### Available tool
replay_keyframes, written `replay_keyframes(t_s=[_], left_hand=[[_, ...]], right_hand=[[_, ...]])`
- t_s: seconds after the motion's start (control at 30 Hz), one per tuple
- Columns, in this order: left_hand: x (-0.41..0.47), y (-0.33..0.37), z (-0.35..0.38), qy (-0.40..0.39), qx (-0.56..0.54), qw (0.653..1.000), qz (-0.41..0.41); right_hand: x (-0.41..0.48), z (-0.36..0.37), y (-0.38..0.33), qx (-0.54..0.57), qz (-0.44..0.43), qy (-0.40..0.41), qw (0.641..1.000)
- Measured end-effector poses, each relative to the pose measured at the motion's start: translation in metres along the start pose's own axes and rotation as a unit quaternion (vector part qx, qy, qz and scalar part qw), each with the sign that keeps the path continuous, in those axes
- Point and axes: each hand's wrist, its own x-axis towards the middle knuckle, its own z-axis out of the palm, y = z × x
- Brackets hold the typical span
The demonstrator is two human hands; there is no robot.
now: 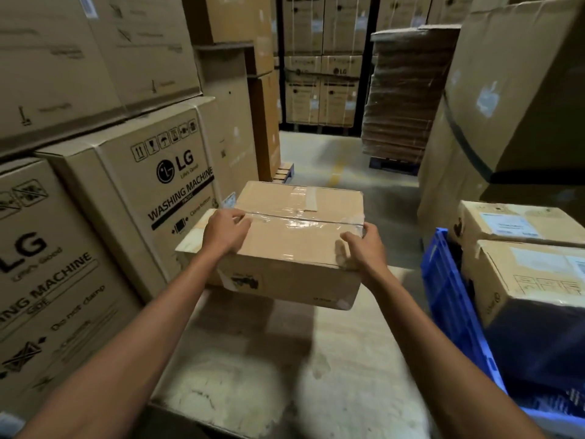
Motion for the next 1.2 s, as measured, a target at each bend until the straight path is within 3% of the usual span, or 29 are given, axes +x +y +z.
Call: replay_keyframes(t_s=[0.53,0.83,0.97,1.03,1.1,1.2], left_hand=[[0.188,-0.163,-0.059,0.008,-0.006,1.000,0.018],[0.238,-0.201,-0.040,-0.028,-0.034,0.999,0.006],[0.245,-0.199,-0.033,-0.023,-0.023,0.999,0.027],[0.246,-0.202,-0.030,-0.039,0.002,0.998,0.045],[0.246,-0.204,-0.024,-0.074,0.089,0.988,0.101],[0.242,-0.202,-0.014,-0.142,0.186,0.952,0.195]], right_hand=[[0.082,0.237,-0.056,-0.010,-0.018,-0.039,0.999],[0.123,0.282,-0.036,-0.014,-0.002,-0.018,1.000],[0.114,0.285,-0.043,-0.081,0.005,0.020,0.997],[0.111,0.290,-0.046,-0.196,-0.028,0.035,0.980],[0.105,0.299,-0.050,-0.356,-0.106,0.043,0.927],[0.095,0.309,-0.053,-0.476,-0.188,-0.029,0.859]])
